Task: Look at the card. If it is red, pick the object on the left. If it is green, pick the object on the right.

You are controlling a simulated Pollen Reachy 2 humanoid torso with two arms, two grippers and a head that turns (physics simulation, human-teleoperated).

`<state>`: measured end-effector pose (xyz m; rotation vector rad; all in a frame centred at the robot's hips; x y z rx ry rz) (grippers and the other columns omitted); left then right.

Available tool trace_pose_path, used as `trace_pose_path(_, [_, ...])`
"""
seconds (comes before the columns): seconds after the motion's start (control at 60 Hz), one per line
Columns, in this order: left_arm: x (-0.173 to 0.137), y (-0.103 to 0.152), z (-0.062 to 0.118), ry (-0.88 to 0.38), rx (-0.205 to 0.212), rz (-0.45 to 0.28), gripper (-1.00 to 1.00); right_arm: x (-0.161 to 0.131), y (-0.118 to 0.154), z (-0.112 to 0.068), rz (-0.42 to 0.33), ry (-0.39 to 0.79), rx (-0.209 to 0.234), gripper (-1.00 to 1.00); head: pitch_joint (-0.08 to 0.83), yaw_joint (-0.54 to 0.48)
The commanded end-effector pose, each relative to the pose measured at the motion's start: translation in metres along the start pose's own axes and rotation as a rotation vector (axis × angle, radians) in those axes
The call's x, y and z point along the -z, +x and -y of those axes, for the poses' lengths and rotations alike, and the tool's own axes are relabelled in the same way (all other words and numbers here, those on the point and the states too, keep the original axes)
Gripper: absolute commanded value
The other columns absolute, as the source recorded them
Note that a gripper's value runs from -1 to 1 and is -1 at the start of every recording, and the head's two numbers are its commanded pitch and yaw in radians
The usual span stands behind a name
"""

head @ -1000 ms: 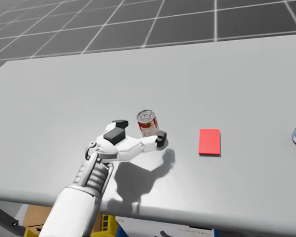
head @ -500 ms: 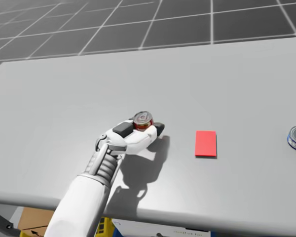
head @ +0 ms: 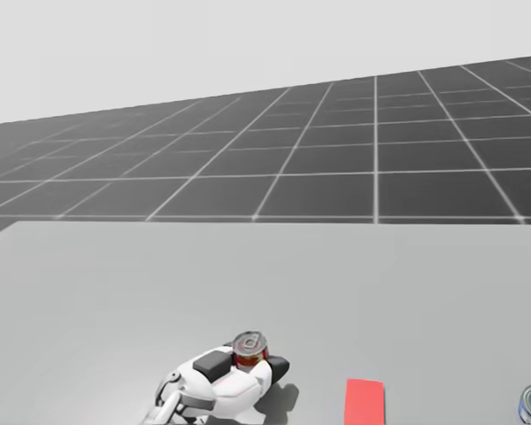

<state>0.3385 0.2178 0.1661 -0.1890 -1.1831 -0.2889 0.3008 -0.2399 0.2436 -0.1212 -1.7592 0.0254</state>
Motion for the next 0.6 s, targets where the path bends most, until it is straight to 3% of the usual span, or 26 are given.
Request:
trace_pose_path(0.017, [-0.004, 0.002, 0.004, -0.016, -0.009, -0.012, 1.0, 0.0, 0.0, 0.0, 0.0, -0.004, 0.005, -1.0, 0.244, 0.27])
trace_pose_path(0.083, [-0.013, 0.016, 0.007, -0.032, -0.019, 0.004, 1.0, 0.0, 0.001, 0.0, -0.01, 0.004, 0.027, -1.0, 0.241, 0.27])
trace_pose_path(0.117, [-0.016, 0.022, 0.008, -0.037, -0.022, 0.018, 1.0, 0.0, 0.001, 0.001, -0.011, 0.005, 0.026, -1.0, 0.24, 0.26])
trace_pose_path(0.133, [-0.019, 0.029, 0.009, -0.036, -0.02, 0.033, 1.0, 0.0, 0.0, 0.0, -0.003, 0.005, 0.002, -1.0, 0.239, 0.26])
trace_pose_path(0.267, [-0.038, 0.068, 0.011, -0.044, -0.017, 0.12, 1.0, 0.0, -0.001, 0.001, -0.03, 0.026, 0.047, -1.0, 0.235, 0.27])
trace_pose_path(0.4, [-0.059, 0.111, 0.017, -0.025, 0.02, 0.202, 1.0, 0.001, 0.0, 0.002, -0.031, 0.028, 0.058, -1.0, 0.228, 0.27])
trace_pose_path(0.6, [-0.105, 0.183, 0.028, -0.018, 0.071, 0.381, 1.0, 0.001, -0.002, 0.003, -0.009, 0.032, 0.031, -1.0, 0.218, 0.26])
